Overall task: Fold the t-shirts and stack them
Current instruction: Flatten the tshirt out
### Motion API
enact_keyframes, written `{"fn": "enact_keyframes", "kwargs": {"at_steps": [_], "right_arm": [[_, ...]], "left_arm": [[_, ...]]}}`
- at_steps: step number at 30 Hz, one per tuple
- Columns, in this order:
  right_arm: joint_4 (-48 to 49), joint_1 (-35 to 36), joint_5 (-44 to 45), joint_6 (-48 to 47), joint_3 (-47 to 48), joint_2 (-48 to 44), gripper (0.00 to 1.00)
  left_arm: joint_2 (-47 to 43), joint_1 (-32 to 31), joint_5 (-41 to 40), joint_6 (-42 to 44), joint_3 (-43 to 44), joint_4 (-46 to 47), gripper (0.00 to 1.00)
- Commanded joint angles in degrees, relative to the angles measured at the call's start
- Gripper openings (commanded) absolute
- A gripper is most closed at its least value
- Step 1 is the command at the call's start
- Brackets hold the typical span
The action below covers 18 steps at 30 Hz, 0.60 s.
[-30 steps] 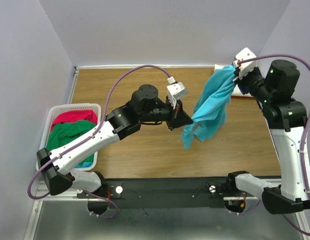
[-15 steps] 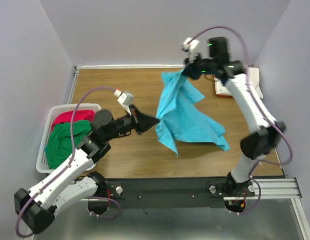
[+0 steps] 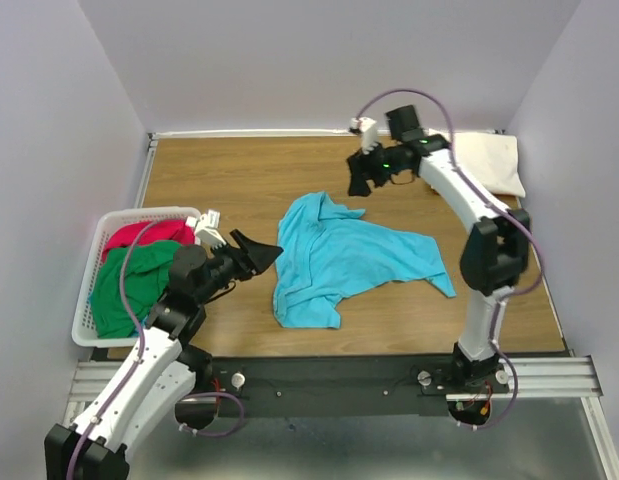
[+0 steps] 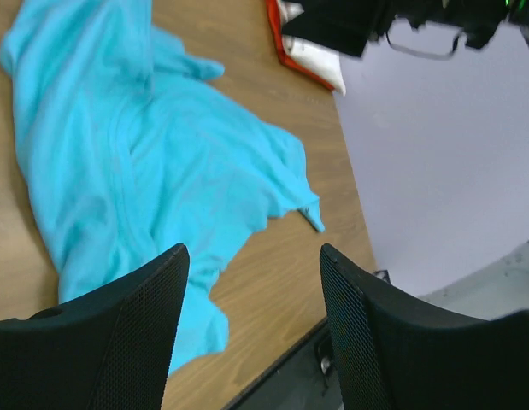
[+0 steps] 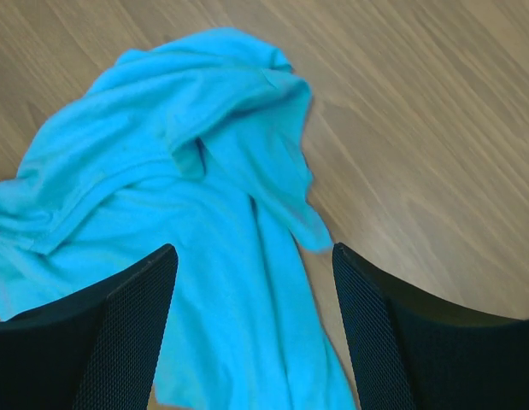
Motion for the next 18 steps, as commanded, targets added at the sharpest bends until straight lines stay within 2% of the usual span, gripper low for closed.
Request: {"fn": "enact_keyframes", "kwargs": {"at_steps": [1, 2, 5, 8, 10, 13, 14, 18], "right_arm": [[0.1, -5.6, -5.7, -3.0, -10.2, -9.2, 0.80], [0.1, -6.2, -6.8, -4.5, -14.9, -10.4, 0.80], [0.1, -8.9, -7.4, -5.6, -20.5, -14.9, 0.80], [0.2, -13.2, -8.8, -6.0, -26.8, -17.9, 0.79], [0.3, -16.5, -9.3, -6.2, -29.4, -19.3, 0.77], [0.6, -20.3, -9.0, -6.3, -34.2, -20.6, 0.74], [0.9, -20.9, -7.8, -6.3, -35.7, -21.5, 0.71], [2.5, -23.9, -0.4, -6.9, -41.8, -24.1, 0.69]], "left_arm": [[6.9, 0.4, -1.6, 10.9, 5.9, -3.2, 0.70], [10.9, 0.4, -0.2, 13.2, 7.6, -0.9, 0.70], [19.6, 0.4, 6.0, 22.3, 12.0, -0.2, 0.70], [36.6, -0.5, 6.9, 29.5, 24.4, -2.7, 0.68], [42.7, -2.3, 3.1, 32.7, 32.7, -4.5, 0.66], [54.2, -4.3, -1.4, 35.1, 40.9, -9.9, 0.64], [56.8, -5.0, -5.3, 35.9, 45.8, -11.3, 0.63], [68.8, -7.4, -12.6, 39.2, 53.9, -17.6, 0.62]]}}
